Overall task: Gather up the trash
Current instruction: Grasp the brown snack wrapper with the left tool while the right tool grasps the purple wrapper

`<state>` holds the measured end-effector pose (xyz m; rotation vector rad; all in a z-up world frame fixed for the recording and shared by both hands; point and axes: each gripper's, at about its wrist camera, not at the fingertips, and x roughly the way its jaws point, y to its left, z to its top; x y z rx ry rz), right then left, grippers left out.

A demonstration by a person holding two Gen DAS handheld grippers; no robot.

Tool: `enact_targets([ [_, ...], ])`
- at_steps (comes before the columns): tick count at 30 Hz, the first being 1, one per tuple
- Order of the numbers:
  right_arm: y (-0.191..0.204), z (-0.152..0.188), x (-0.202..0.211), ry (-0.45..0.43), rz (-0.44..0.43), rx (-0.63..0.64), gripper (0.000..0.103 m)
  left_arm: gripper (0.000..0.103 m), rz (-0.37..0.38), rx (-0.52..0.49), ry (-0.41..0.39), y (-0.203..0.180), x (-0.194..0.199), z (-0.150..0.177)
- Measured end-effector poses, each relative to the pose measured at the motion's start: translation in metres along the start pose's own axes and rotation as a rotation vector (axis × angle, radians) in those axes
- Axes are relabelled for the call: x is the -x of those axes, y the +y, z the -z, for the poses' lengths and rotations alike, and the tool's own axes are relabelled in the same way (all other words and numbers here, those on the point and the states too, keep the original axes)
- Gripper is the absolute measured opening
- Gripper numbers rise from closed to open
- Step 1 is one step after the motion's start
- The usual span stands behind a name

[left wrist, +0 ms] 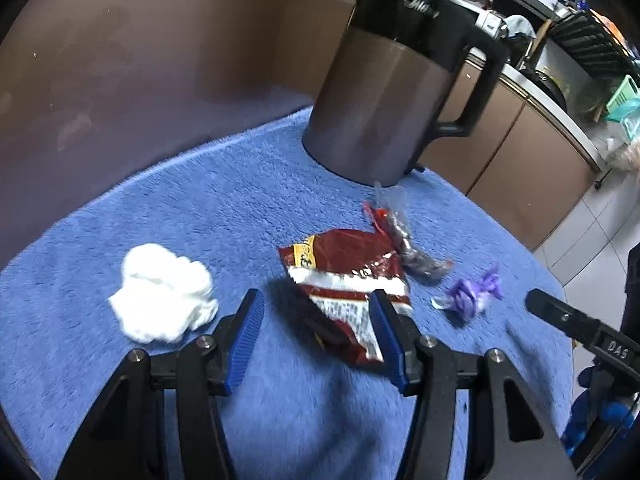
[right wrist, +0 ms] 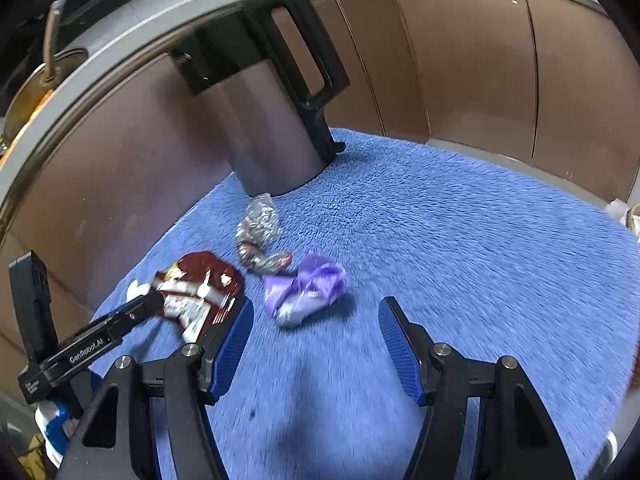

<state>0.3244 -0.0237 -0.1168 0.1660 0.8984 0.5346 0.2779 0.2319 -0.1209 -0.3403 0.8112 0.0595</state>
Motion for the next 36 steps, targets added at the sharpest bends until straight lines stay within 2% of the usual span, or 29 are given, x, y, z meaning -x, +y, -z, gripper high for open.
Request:
enact_targets([
  [5, -0.006, -0.007, -0.033, 0.029, -0.018, -0.047, 0.060, 0.052, 0.012, 0.026, 0.034, 0.003, -0.022, -0.003],
  [7, -0.009, -0.009, -0.041, 0.037, -0.036, -0.064, 0.048, 0.052, 0.016, 0.028, 0.042, 0.003, -0.028, -0.002],
  [8, -0.010, -0.008, -0.042, 0.041, -0.046, -0.071, 0.046, 0.050, 0.015, 0.027, 0.041, 0.001, -0.028, -0.002],
  [10, -0.010, -0.007, -0.046, 0.041, -0.057, -0.075, 0.038, 0.041, 0.011, 0.021, 0.038, 0.000, -0.029, -0.001],
  [11, -0.009, -0.006, -0.046, 0.037, -0.067, -0.077, 0.036, 0.034, 0.014, 0.022, 0.039, 0.001, -0.028, -0.001],
  [12, -0.009, -0.005, -0.044, 0.029, -0.067, -0.077, 0.029, 0.024, 0.018, 0.023, 0.038, 0.001, -0.028, -0.001],
  [13, -0.009, -0.005, -0.043, 0.024, -0.065, -0.073, 0.023, 0.022, 0.022, 0.025, 0.039, 0.001, -0.027, -0.001],
  [16, -0.009, -0.003, -0.035, 0.010, -0.071, -0.068, 0.022, 0.020, 0.037, 0.040, 0.036, 0.002, -0.024, 0.001],
  [18, -0.008, -0.001, -0.025, -0.004, -0.078, -0.059, 0.022, 0.014, 0.048, 0.041, 0.033, 0.002, -0.020, 0.003],
  [22, 0.000, 0.003, -0.003, -0.032, -0.079, -0.024, 0.022, 0.014, 0.062, 0.035, 0.016, -0.003, -0.003, 0.011],
  [30, 0.029, 0.025, 0.064, -0.106, -0.062, 0.088, 0.022, 0.014, 0.084, 0.010, -0.042, -0.006, 0.056, 0.028],
  [36, 0.039, 0.056, 0.125, -0.157, -0.044, 0.129, 0.022, 0.014, 0.087, -0.038, -0.106, -0.018, 0.108, 0.042],
])
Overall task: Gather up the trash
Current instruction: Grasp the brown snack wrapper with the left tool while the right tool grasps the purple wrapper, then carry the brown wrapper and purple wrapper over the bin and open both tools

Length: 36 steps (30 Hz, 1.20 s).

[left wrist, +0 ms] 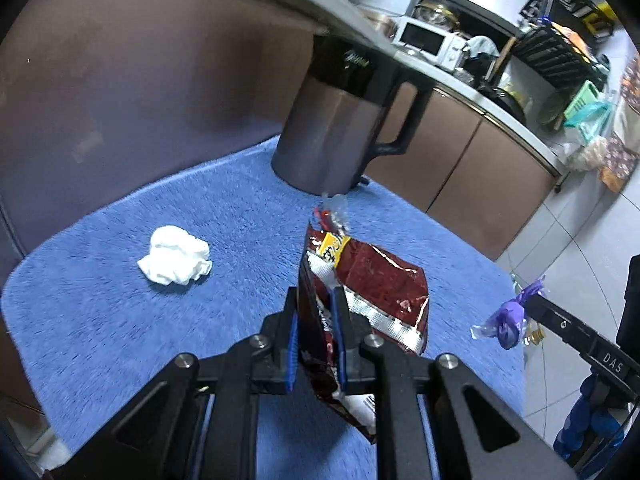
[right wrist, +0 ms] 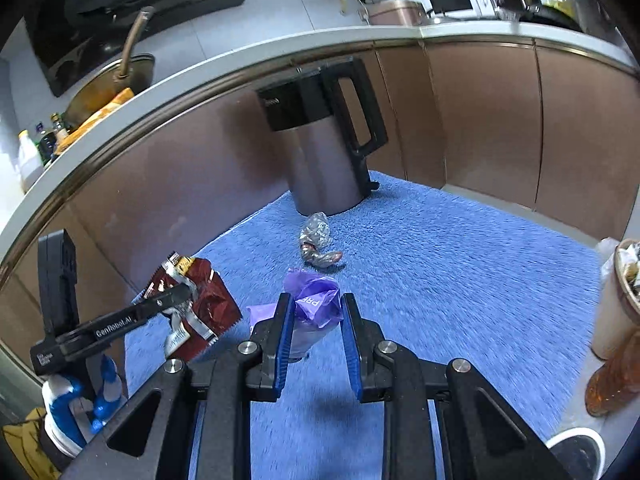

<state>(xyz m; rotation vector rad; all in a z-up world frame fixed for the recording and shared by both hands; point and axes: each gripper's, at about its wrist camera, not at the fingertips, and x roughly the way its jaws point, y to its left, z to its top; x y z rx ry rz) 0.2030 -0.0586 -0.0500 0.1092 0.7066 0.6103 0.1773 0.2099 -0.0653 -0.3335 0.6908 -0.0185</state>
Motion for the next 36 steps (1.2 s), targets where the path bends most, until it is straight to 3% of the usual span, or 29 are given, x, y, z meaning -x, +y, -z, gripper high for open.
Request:
enact_targets([
  [8, 0.014, 0.029, 0.044, -0.015, 0.097, 0.069, 0.022, 0.014, -0.039, -0.109, -0.059, -0.034, 0.056, 0.027],
  [17, 0.018, 0.059, 0.093, -0.054, 0.164, 0.101, 0.022, 0.014, -0.015, -0.152, -0.086, -0.068, 0.093, 0.045],
  [29, -0.030, 0.085, 0.178, -0.160, 0.273, 0.027, 0.022, 0.014, 0.074, -0.262, -0.114, -0.145, 0.116, 0.049],
  [36, -0.082, 0.108, 0.225, -0.206, 0.382, -0.076, 0.022, 0.014, 0.171, -0.392, -0.063, -0.227, 0.095, 0.063],
])
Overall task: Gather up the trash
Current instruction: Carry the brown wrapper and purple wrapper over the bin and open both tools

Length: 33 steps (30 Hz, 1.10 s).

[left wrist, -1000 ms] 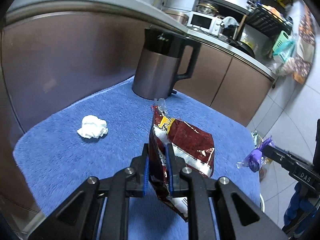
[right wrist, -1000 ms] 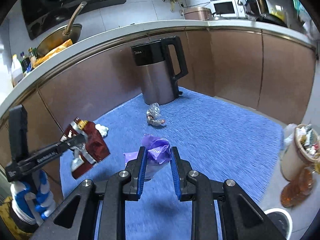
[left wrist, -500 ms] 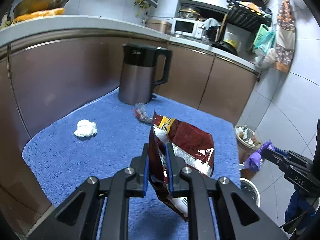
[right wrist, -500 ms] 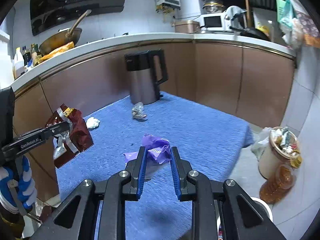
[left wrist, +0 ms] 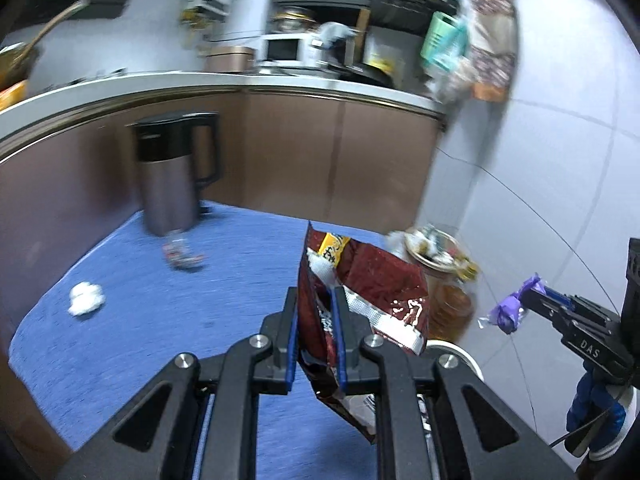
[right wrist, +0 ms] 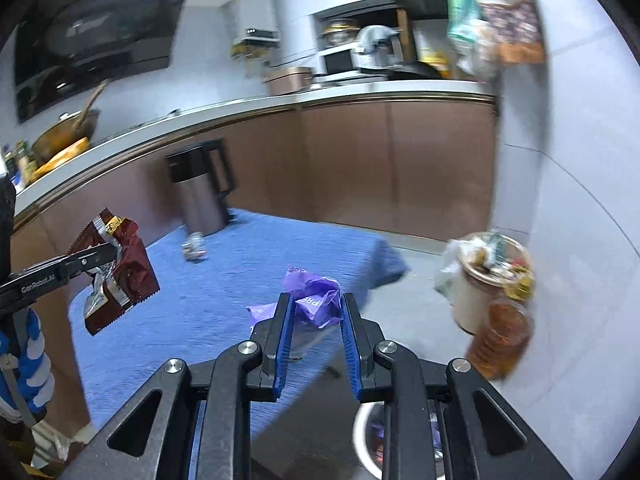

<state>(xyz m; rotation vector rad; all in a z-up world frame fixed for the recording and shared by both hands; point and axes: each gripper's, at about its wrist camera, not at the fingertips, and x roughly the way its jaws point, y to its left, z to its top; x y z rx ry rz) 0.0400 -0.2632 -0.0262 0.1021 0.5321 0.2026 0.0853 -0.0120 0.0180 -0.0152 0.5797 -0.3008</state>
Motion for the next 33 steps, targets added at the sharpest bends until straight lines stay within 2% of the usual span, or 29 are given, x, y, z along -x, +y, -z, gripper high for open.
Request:
enact_targets([
  [9, -0.095, 0.034, 0.007, 0.046, 0.174, -0.150, 0.022, 0.014, 0.110, -0.187, 0.133, -0.113, -0.080, 0.008],
  [16, -0.141, 0.069, -0.020, 0.140, 0.223, -0.234, 0.022, 0.014, 0.134, -0.302, 0.258, -0.180, -0.147, 0.040],
  [22, -0.166, 0.096, -0.046, 0.217, 0.233, -0.279, 0.024, 0.016, 0.137, -0.330, 0.330, -0.199, -0.187, 0.060],
  [28, -0.180, 0.113, -0.068, 0.281, 0.224, -0.310, 0.026, 0.018, 0.181, -0.330, 0.385, -0.211, -0.208, 0.069],
  [32, -0.186, 0.120, -0.076, 0.305, 0.235, -0.314, 0.038, 0.038, 0.195, -0.318, 0.391, -0.213, -0.211, 0.071],
  [33, -0.186, 0.121, -0.076, 0.307, 0.237, -0.318, 0.039, 0.038, 0.199, -0.314, 0.389, -0.214, -0.211, 0.071],
])
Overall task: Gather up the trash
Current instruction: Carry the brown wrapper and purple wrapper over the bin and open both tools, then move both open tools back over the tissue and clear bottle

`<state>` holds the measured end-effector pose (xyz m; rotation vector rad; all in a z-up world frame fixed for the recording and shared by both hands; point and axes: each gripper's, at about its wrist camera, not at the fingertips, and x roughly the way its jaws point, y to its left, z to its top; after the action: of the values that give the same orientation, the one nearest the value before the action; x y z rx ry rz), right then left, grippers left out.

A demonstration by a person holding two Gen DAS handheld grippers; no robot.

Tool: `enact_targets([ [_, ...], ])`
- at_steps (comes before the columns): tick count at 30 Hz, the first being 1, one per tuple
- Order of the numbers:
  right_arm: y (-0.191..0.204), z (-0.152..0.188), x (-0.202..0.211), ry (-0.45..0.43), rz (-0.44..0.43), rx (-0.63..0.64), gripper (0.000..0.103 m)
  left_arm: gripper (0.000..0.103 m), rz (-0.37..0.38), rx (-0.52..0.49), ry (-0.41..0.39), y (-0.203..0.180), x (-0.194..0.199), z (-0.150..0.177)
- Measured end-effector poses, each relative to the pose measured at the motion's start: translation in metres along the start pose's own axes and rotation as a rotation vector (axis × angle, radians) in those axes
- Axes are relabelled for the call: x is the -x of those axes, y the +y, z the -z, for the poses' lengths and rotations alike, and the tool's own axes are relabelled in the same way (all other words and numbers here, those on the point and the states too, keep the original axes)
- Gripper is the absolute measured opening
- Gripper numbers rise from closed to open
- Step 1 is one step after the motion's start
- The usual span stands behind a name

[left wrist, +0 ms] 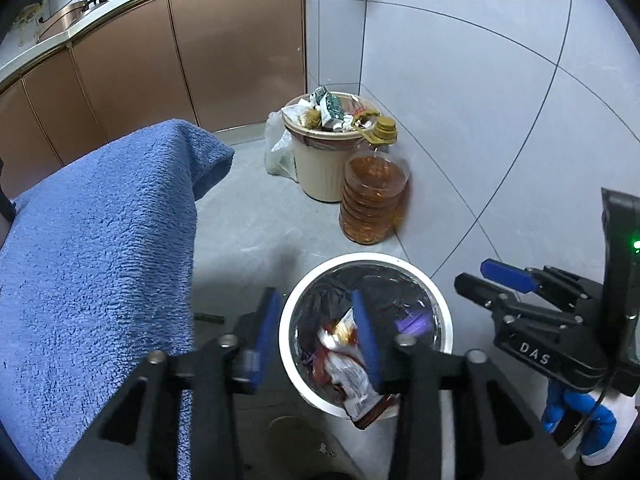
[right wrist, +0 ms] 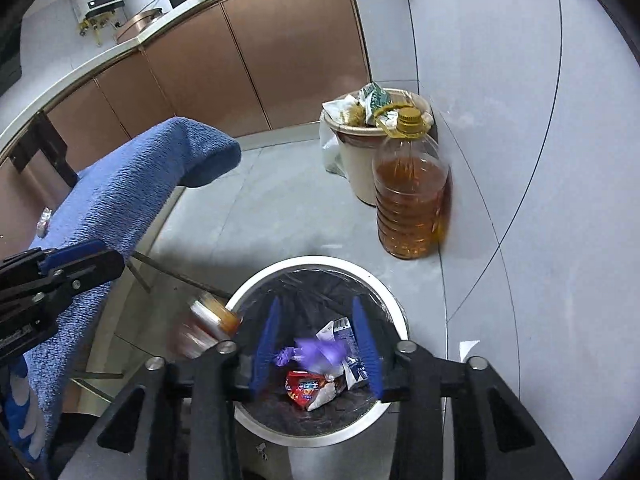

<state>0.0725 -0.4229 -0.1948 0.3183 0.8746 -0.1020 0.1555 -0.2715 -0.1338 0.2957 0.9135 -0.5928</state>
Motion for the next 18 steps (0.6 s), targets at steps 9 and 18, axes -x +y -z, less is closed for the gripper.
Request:
enact_targets([
  [9, 0.004, -0.005, 0.007, -0.026, 0.036, 0.012, 0.066, 0.038, -0.010, 0.050, -0.048, 0.017, 0.025, 0.002],
  [18, 0.024, -0.017, 0.048, -0.131, 0.044, 0.020, 0.098, 0.039, -0.100, 0.095, -0.178, 0.039, 0.082, 0.011],
])
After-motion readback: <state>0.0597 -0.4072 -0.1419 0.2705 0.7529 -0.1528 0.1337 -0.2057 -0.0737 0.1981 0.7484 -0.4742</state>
